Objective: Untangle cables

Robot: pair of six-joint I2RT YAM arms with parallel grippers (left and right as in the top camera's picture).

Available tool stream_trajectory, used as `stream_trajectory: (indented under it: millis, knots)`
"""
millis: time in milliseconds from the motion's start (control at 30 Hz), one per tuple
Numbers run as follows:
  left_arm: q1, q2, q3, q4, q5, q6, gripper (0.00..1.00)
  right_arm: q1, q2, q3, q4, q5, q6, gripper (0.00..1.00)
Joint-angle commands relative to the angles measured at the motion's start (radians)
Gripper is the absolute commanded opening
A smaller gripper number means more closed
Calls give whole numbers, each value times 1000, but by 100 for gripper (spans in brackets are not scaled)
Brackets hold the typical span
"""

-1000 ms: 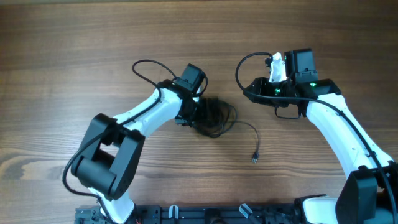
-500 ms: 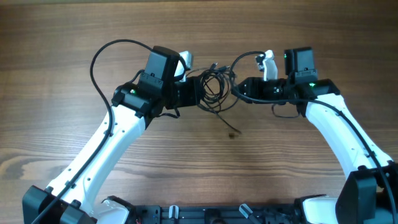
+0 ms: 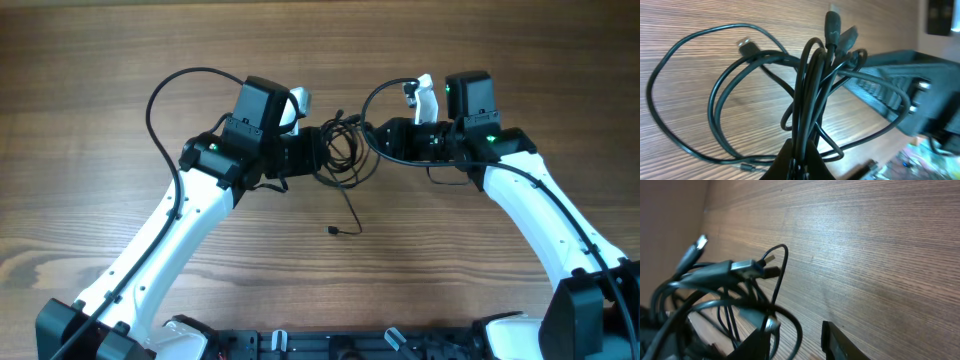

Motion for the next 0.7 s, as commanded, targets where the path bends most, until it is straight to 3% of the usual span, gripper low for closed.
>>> stream_trajectory:
  millis: [0,33,100,267,333,467,533,600,667]
  knots:
    - [4,-2,15,33,149,5,4,3,14,-1,2,18,18,36]
    - [4,-2,15,34,171,5,4,3,14,-1,2,24,16,34]
    - [5,-2,15,25,175,16,4,3,14,-1,-12,106,18,4]
    - [127,-2,15,-121,6,65,4,3,14,-1,-298,746,367,4]
    - [238,-2,15,-153,4,64,4,2,14,-1,-350,831,404,4]
    - [326,-2,15,-159,17,29,4,2,14,-1,-357,836,433,5]
    - [338,-2,15,-160,20,27,4,2,14,-1,-343,823,433,9]
    - [336,-2,15,-159,61,27,4,2,14,-1,-256,653,274,16]
    - [333,-2,15,-154,102,27,4,2,14,-1,-148,305,16,46]
